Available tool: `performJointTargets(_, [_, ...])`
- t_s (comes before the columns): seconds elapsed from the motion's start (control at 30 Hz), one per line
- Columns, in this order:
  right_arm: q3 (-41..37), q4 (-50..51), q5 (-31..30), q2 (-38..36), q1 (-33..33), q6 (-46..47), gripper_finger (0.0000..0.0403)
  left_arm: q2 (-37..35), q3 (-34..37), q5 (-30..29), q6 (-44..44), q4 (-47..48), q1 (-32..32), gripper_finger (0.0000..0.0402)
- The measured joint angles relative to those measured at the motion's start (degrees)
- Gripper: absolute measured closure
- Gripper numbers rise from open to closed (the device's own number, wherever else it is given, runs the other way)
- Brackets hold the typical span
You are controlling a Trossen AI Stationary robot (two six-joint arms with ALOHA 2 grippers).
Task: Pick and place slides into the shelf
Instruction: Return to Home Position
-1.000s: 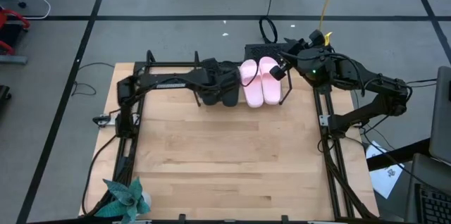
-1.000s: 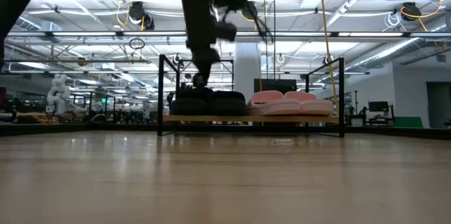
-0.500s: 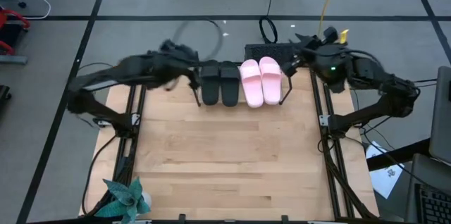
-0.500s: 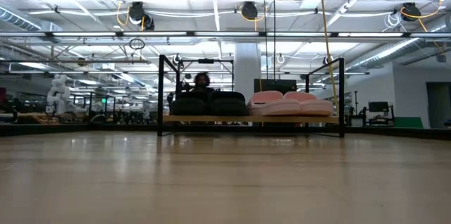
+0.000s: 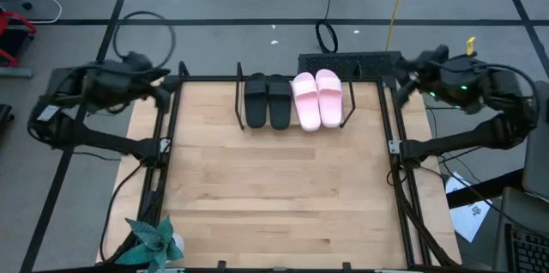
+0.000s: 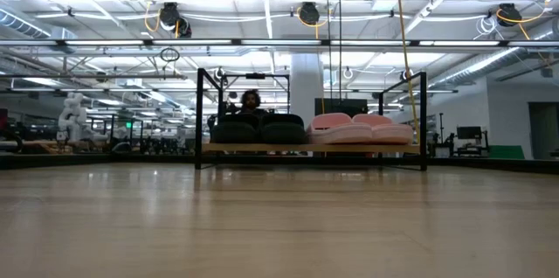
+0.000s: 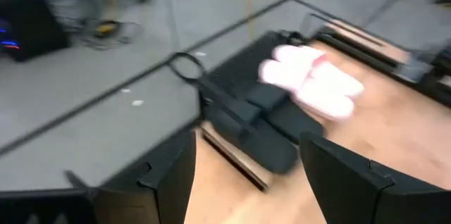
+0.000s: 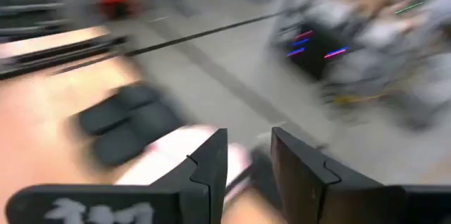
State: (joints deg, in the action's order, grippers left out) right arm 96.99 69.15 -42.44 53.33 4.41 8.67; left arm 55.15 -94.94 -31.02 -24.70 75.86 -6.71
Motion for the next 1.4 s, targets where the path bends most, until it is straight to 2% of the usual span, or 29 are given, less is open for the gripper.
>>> performJointTargets(0.1, [-1.33, 3.66, 13.13, -2.77, -0.01, 3.58, 0.0305, -3.71, 4.05, 5.07, 0.52, -0.74, 1.68, 0.0151])
performJointTargets(0.17, [-4.81, 2.45, 18.82, -4.96, -0.03, 4.28, 0.0305, -5.96, 8.87, 6.58, 0.20, -3.33, 3.06, 0.0151])
performJointTargets(0.23, [-9.65, -0.63, 21.38, -7.67, -0.03, 4.82, 0.0305, -8.67, 14.81, 6.90, -0.47, -7.25, 4.28, 0.0151])
performJointTargets(0.47, [-29.75, -17.68, 22.30, -21.23, -0.03, 4.73, 0.0305, -19.20, 36.62, 10.33, -0.45, -26.58, 5.61, 0.0151])
performJointTargets(0.6, [-40.91, -29.33, 28.33, -28.01, -0.01, 3.93, 0.0305, -23.26, 48.08, 17.75, 2.76, -43.20, 5.58, 0.0151])
performJointTargets(0.77, [-51.00, -37.33, 36.31, -31.00, -0.01, 5.70, 0.0305, -21.48, 58.71, 25.43, 3.54, -58.27, 5.49, 0.0151])
performJointTargets(0.9, [-54.04, -38.01, 38.03, -31.31, -0.01, 4.10, 0.0305, -19.67, 64.21, 25.60, 3.38, -64.60, 4.29, 0.0151])
performJointTargets(1.0, [-54.12, -39.09, 37.84, -33.34, -0.01, 0.32, 0.0305, -21.23, 67.57, 25.55, 3.20, -69.67, 1.60, 0.0151])
performJointTargets(1.1, [-54.12, -39.99, 37.78, -38.46, -0.01, -1.73, 0.0305, -23.98, 71.32, 30.00, 3.37, -73.02, -1.93, 0.0151])
performJointTargets(1.23, [-53.99, -37.15, 38.14, -47.23, -0.01, 0.06, 0.0305, -30.24, 73.81, 35.79, 3.70, -73.31, -5.78, 0.0151])
performJointTargets(1.4, [-57.71, -36.04, 40.83, -53.21, 0.02, 2.51, 0.0305, -36.75, 75.85, 36.38, 4.76, -71.02, -6.55, 0.0151])
